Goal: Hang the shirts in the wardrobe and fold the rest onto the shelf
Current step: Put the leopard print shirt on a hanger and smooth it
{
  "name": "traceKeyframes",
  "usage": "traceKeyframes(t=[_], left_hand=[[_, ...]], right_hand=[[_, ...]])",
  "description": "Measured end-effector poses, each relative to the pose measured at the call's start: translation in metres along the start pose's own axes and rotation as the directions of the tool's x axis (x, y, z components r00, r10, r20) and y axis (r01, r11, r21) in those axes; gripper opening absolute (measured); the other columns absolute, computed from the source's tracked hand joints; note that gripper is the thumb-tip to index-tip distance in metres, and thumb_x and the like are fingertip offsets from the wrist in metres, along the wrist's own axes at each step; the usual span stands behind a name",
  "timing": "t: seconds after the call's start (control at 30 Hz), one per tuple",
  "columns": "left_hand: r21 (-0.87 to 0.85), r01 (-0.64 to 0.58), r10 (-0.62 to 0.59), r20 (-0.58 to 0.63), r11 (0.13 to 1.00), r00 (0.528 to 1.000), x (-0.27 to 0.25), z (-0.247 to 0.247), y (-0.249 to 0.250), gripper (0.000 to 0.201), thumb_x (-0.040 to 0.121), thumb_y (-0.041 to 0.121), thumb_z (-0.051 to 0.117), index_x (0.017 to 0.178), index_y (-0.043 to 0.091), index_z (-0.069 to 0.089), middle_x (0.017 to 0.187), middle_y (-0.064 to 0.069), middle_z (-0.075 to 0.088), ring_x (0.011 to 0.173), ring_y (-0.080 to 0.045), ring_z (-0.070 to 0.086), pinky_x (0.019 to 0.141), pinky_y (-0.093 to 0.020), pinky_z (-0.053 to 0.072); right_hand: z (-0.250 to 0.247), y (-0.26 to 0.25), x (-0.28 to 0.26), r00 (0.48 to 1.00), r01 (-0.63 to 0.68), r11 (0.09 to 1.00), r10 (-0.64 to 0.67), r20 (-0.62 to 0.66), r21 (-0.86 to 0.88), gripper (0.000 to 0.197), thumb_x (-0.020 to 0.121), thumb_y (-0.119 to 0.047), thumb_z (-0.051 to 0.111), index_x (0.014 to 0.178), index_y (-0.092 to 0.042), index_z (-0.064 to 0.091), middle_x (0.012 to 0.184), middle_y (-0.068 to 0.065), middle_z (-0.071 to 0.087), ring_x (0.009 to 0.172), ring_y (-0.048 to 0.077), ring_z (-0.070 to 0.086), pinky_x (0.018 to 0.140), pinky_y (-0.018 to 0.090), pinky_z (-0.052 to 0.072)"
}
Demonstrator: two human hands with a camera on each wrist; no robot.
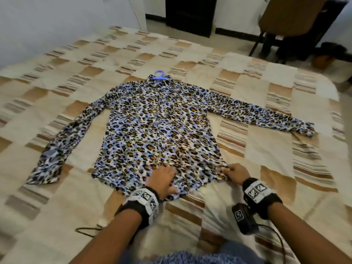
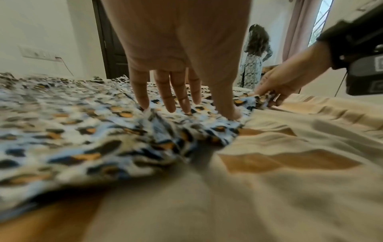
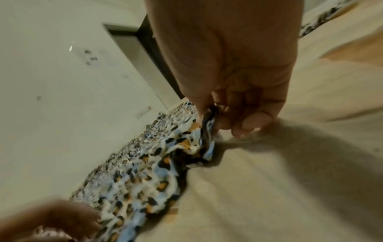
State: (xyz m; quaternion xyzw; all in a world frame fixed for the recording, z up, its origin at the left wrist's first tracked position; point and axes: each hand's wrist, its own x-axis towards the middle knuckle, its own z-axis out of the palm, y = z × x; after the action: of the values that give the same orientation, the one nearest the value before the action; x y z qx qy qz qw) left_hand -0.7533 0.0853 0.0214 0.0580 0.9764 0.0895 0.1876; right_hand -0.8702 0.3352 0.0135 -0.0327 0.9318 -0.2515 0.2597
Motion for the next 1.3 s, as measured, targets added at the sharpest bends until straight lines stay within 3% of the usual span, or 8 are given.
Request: traceKeyframes(t=[0.17,0.3,0.4,0.57,0.73,0.87,1.07,1.3], left_hand=[[0.104,0.085,-0.089,0.039,0.991,0.995,-0.007,0.028,0.030,0.077,0.085,0.057,0.053,0.143,0.015,0.024,0.141,-0.010,0.031,0.128,-0.031,0.033,0.104,-0.048,0.033],[0.087,0.062,-0.067,0.051,0.994,0.996,-0.009,0.023,0.027,0.034,0.075,0.023,0.076,0.104,0.010,0.061,0.097,-0.010,0.061,0.084,-0.026,0.060,0.065,-0.031,0.050],[0.020,0.001,-0.003,0.123,1.000,0.992,-0.013,0.020,0.022,0.026,0.090,0.003,0.050,0.116,0.004,0.054,0.111,-0.016,0.056,0.100,-0.032,0.056,0.081,-0.036,0.046],[-0.138,-0.016,0.021,0.032,0.990,0.999,-0.018,0.007,0.018,0.019,0.091,0.019,0.044,0.104,0.011,0.057,0.106,-0.009,0.058,0.096,-0.026,0.056,0.081,-0.036,0.049],[-0.206,0.098,-0.131,-0.154,0.974,0.979,-0.038,-0.008,-0.032,0.017,0.092,0.017,0.043,0.102,0.013,0.056,0.102,-0.004,0.059,0.089,-0.022,0.055,0.071,-0.031,0.043],[-0.282,0.390,-0.448,-0.180,0.876,0.876,-0.069,-0.009,-0.109,0.025,0.084,0.004,0.050,0.105,0.016,0.058,0.111,-0.006,0.058,0.104,-0.026,0.054,0.081,-0.037,0.047],[-0.416,0.549,-0.653,-0.162,0.725,0.740,-0.091,0.019,-0.182,0.050,0.075,-0.011,0.056,0.115,0.018,0.053,0.121,-0.016,0.041,0.111,-0.038,0.043,0.089,-0.040,0.042],[-0.618,0.382,-0.657,-0.303,0.687,0.690,-0.085,0.043,-0.202,0.021,0.077,-0.008,0.065,0.092,0.006,0.069,0.102,-0.019,0.065,0.099,-0.034,0.060,0.090,-0.034,0.044]], right_hand=[[-0.003,-0.004,-0.018,0.992,-0.108,0.934,0.077,0.103,0.340,0.032,0.090,-0.018,0.062,0.061,-0.008,0.054,0.045,0.003,0.055,0.039,0.013,0.048,0.037,0.017,0.036],[-0.023,-0.007,-0.028,0.977,-0.191,0.890,0.130,0.171,0.414,0.028,0.091,-0.013,0.060,0.066,-0.006,0.053,0.050,0.007,0.054,0.033,0.010,0.048,0.035,0.016,0.036],[-0.042,0.002,-0.020,0.972,-0.215,0.906,0.164,0.167,0.364,0.026,0.092,-0.008,0.058,0.067,-0.004,0.050,0.049,0.011,0.052,0.032,0.012,0.046,0.034,0.014,0.035],[-0.020,0.012,-0.003,0.975,-0.159,0.964,0.187,0.119,-0.212,0.030,0.089,-0.023,0.065,0.065,-0.007,0.058,0.064,0.011,0.060,0.063,0.025,0.061,0.055,0.022,0.040],[-0.004,-0.025,-0.023,0.991,-0.113,0.770,0.040,-0.129,-0.628,0.034,0.092,-0.027,0.057,0.116,-0.005,0.048,0.105,0.013,0.062,0.093,0.028,0.060,0.068,0.030,0.043],[0.022,-0.080,-0.031,0.954,0.249,0.734,-0.299,0.028,-0.632,0.027,0.093,-0.028,0.054,0.113,-0.013,0.046,0.102,0.008,0.059,0.090,0.026,0.056,0.070,0.032,0.045],[0.092,-0.167,-0.059,0.688,0.726,0.545,-0.579,0.438,-0.420,0.025,0.090,-0.035,0.058,0.103,-0.015,0.052,0.101,0.004,0.057,0.090,0.019,0.052,0.071,0.027,0.039],[0.165,-0.185,-0.077,0.662,0.713,0.254,-0.550,0.509,-0.653,0.020,0.095,-0.019,0.048,0.111,-0.008,0.049,0.104,0.009,0.057,0.096,0.025,0.055,0.064,0.031,0.037]])
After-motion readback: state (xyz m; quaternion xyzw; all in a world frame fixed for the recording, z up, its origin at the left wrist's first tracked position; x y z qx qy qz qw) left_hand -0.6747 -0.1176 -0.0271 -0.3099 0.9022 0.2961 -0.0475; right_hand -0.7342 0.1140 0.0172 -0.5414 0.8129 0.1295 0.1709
